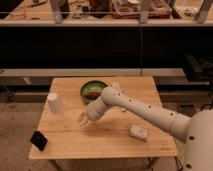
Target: Place the ceramic cup over the eraser
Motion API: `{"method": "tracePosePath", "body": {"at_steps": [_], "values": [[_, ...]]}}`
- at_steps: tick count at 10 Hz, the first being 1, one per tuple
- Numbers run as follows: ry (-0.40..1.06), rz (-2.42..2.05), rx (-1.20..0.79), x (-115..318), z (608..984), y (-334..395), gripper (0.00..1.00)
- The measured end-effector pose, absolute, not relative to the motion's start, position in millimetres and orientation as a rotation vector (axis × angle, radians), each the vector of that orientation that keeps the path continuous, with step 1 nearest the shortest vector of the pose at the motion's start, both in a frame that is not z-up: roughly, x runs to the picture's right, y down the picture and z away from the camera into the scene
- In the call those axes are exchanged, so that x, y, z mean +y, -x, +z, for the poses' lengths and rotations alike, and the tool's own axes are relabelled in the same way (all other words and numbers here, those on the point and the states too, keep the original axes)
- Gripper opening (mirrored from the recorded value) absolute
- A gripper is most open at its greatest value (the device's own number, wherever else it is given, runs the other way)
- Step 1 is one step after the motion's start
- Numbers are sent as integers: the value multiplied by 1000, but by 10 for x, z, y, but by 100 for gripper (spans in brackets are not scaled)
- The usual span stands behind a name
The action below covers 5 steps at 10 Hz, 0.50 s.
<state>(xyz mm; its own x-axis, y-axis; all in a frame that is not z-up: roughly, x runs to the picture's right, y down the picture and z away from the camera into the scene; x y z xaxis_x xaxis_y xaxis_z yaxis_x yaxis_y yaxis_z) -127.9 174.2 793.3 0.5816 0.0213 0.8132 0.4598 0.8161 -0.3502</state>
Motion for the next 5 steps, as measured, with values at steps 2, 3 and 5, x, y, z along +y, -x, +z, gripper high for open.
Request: {"method": "tracePosePath", "body": {"at_steps": [2,3,5], "values": [[578,-273,-925,1742,7933,1279,33],[578,-273,-925,1742,7933,1279,33],[565,-267,-904,1676,7987,1251,33]]}}
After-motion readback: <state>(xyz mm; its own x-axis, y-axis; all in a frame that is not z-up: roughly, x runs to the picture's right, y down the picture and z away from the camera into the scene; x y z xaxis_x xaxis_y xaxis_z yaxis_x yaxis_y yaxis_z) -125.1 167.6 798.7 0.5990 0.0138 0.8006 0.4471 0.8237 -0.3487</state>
